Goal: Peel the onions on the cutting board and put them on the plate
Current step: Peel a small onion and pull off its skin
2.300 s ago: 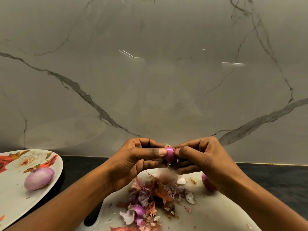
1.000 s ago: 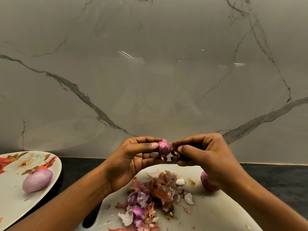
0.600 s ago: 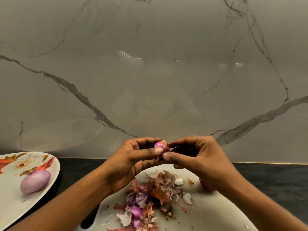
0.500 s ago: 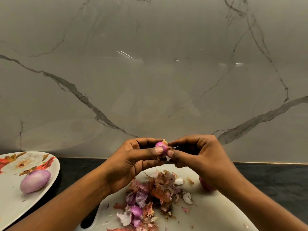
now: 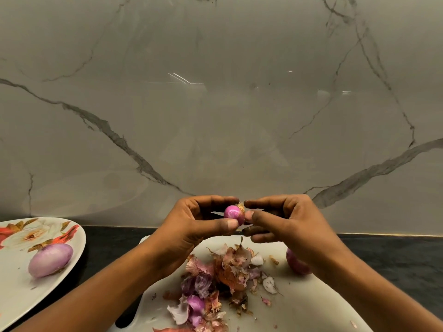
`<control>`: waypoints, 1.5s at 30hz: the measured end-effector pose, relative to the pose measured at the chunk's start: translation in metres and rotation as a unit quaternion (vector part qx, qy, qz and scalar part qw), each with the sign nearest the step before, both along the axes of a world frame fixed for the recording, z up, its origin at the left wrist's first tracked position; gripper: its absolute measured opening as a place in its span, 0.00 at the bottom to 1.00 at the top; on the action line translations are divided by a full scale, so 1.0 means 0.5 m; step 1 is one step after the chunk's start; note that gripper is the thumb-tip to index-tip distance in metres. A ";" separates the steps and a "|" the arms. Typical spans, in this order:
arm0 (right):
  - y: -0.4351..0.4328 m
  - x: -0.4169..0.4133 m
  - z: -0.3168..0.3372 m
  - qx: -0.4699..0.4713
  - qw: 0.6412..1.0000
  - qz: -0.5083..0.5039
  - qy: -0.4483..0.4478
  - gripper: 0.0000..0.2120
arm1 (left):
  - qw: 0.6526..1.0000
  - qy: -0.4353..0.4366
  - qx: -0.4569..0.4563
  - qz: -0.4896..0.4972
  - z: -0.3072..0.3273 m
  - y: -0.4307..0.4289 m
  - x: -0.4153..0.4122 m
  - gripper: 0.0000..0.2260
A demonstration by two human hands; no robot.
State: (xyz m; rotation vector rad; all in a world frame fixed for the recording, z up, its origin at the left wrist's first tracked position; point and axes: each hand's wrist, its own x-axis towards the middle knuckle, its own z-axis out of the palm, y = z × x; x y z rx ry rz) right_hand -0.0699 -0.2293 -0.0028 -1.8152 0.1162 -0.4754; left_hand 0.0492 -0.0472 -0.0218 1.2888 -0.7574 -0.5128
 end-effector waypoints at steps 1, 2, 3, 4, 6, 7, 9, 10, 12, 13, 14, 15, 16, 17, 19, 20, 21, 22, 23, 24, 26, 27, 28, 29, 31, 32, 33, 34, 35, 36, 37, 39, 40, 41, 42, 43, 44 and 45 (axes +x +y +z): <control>0.000 -0.001 0.003 0.012 1.000 0.013 0.005 0.14 | 1.000 -0.020 0.005 0.005 0.000 -0.001 -0.002 0.21; 0.000 -0.002 0.004 0.018 1.000 0.022 0.010 0.16 | 0.999 -0.032 0.007 0.008 0.000 -0.001 -0.003 0.21; -0.001 -0.003 0.005 0.022 0.999 0.027 0.014 0.18 | 0.999 -0.039 0.007 0.010 0.000 -0.001 -0.003 0.21; -0.001 -0.004 0.005 0.023 0.999 0.029 0.017 0.19 | 0.999 -0.046 0.009 0.011 -0.001 -0.001 -0.003 0.21; 0.000 -0.004 0.004 0.021 0.999 0.028 0.020 0.17 | 0.998 -0.061 0.015 0.012 -0.002 0.000 -0.003 0.21; 0.001 -0.004 0.004 0.020 0.999 0.024 0.018 0.14 | 0.998 -0.064 0.016 0.011 -0.002 0.001 -0.003 0.21; 0.002 -0.004 0.004 0.007 1.000 0.001 0.003 0.06 | 0.998 -0.062 0.013 0.008 -0.001 0.002 -0.005 0.21; 0.001 -0.003 0.004 -0.002 1.000 -0.011 -0.003 0.06 | 0.998 -0.061 0.011 0.006 0.000 0.003 -0.006 0.21; 0.000 -0.004 0.005 -0.009 1.000 -0.015 -0.004 0.07 | 0.998 -0.061 0.007 0.006 0.003 0.003 -0.006 0.20; 0.000 -0.005 0.006 -0.005 1.000 -0.004 -0.002 0.06 | 0.998 -0.060 0.006 0.006 0.004 0.003 -0.006 0.20; 0.001 -0.005 0.007 -0.001 1.000 0.009 0.001 0.06 | 0.998 -0.059 0.007 0.007 0.005 0.003 -0.005 0.20; 0.002 -0.006 0.007 -0.002 1.000 0.020 0.004 0.06 | 0.998 -0.061 0.011 0.006 0.004 0.003 -0.004 0.20; 0.004 -0.006 0.007 -0.011 1.000 0.023 0.005 0.08 | 0.998 -0.065 0.016 0.005 0.003 0.004 -0.004 0.20; 0.004 -0.006 0.007 -0.025 0.999 0.021 0.006 0.08 | 0.997 -0.070 0.021 0.003 0.002 0.005 -0.004 0.20; 0.003 -0.006 0.005 -0.048 0.999 0.014 0.006 0.07 | 0.997 -0.072 0.025 -0.004 0.001 0.005 -0.004 0.20; 0.001 -0.007 0.005 -0.056 0.998 0.014 0.004 0.07 | 0.997 -0.070 0.025 -0.007 0.002 0.005 -0.004 0.20; 0.001 -0.008 0.006 -0.062 0.998 0.012 0.001 0.06 | 0.997 -0.068 0.025 -0.010 0.003 0.006 -0.004 0.20; 0.000 -0.008 0.006 -0.067 0.998 0.008 -0.006 0.06 | 0.997 -0.066 0.026 -0.013 0.004 0.006 -0.003 0.20; -0.001 -0.008 0.006 -0.071 0.997 0.004 -0.012 0.06 | 0.997 -0.065 0.026 -0.016 0.005 0.006 -0.002 0.20; -0.002 -0.008 0.004 -0.071 0.997 0.001 -0.016 0.06 | 0.997 -0.063 0.026 -0.019 0.006 0.006 -0.003 0.20; -0.003 -0.008 0.003 -0.062 0.998 0.006 -0.013 0.05 | 0.998 -0.059 0.026 -0.019 0.006 0.006 -0.003 0.20; -0.002 -0.008 0.004 -0.055 0.998 0.011 -0.008 0.04 | 0.998 -0.058 0.027 -0.018 0.006 0.006 -0.003 0.20; -0.001 -0.008 0.005 -0.052 0.999 0.017 -0.002 0.04 | 0.998 -0.060 0.031 -0.017 0.005 0.006 -0.003 0.21; 0.000 -0.007 0.005 -0.052 0.998 0.020 0.002 0.06 | 0.997 -0.063 0.034 -0.017 0.004 0.007 -0.002 0.21; 0.001 -0.007 0.006 -0.057 0.998 0.021 0.008 0.07 | 0.997 -0.064 0.035 -0.019 0.001 0.007 -0.001 0.20; 0.002 -0.007 0.005 -0.061 0.998 0.021 0.010 0.07 | 0.997 -0.063 0.034 -0.021 0.002 0.007 -0.001 0.20; 0.001 -0.007 0.006 -0.067 0.997 0.021 0.010 0.07 | 0.997 -0.061 0.033 -0.025 0.002 0.007 -0.001 0.19; 0.001 -0.007 0.006 -0.074 0.997 0.019 0.007 0.06 | 0.997 -0.058 0.031 -0.029 0.003 0.007 -0.002 0.19; 0.000 -0.007 0.005 -0.079 0.997 0.014 0.000 0.06 | 0.998 -0.054 0.030 -0.034 0.003 0.007 -0.002 0.19; -0.002 -0.007 0.005 -0.080 0.997 0.008 -0.007 0.05 | 0.998 -0.049 0.028 -0.040 0.004 0.007 -0.002 0.19; -0.002 -0.007 0.004 -0.076 0.997 0.004 -0.012 0.04 | 0.998 -0.045 0.027 -0.045 0.004 0.008 -0.002 0.19; -0.004 -0.006 0.003 -0.067 0.998 0.006 -0.011 0.04 | 0.997 -0.046 0.027 -0.047 0.003 0.007 -0.001 0.19; -0.005 -0.006 0.002 -0.062 0.998 0.010 -0.005 0.04 | 0.998 -0.047 0.028 -0.044 0.003 0.007 -0.001 0.19; -0.003 -0.006 0.002 -0.052 0.999 0.016 0.001 0.04 | 0.998 -0.048 0.030 -0.040 0.002 0.006 0.001 0.19; -0.002 -0.005 0.003 -0.043 0.999 0.022 0.006 0.03 | 0.998 -0.049 0.032 -0.037 0.002 0.007 0.002 0.19; -0.001 -0.004 0.004 -0.039 0.999 0.026 0.010 0.03 | 0.997 -0.053 0.035 -0.035 0.001 0.007 0.003 0.19; -0.001 -0.004 0.003 -0.042 0.999 0.028 0.014 0.05 | 0.997 -0.055 0.037 -0.035 0.001 0.007 0.002 0.19; 0.000 -0.003 0.004 -0.048 0.998 0.029 0.018 0.07 | 0.997 -0.057 0.037 -0.037 0.000 0.007 0.002 0.19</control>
